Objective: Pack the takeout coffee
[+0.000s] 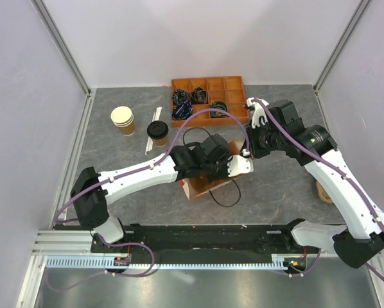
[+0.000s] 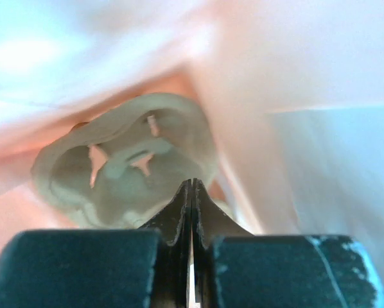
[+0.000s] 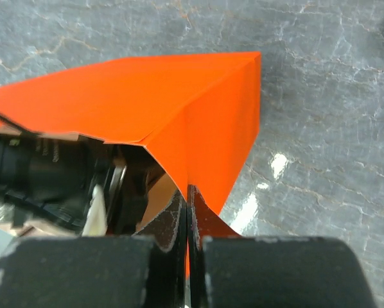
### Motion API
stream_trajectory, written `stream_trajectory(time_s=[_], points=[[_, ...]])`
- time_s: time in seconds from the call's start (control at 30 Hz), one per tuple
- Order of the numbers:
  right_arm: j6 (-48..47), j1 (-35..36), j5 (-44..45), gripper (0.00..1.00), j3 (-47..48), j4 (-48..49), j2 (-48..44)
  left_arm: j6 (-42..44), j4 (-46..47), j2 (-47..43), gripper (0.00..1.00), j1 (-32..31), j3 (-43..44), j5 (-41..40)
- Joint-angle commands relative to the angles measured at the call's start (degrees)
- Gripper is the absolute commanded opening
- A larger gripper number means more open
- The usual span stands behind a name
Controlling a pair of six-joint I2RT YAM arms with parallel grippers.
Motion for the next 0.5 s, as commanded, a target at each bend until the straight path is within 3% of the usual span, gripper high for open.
stream_trajectory(time_s=[0.0,0.47], points=[[0.6,0.8,-2.0,0.00,-0.4,-1.0,-0.7,-3.0,-2.0,-2.5,0.02,0.2,3.3,1.0],[1.3,0.7,-3.0,0.00,0.6,-2.2,0.5,-1.8,-1.6,1.7,0.02,1.4,-8.1,-6.4]])
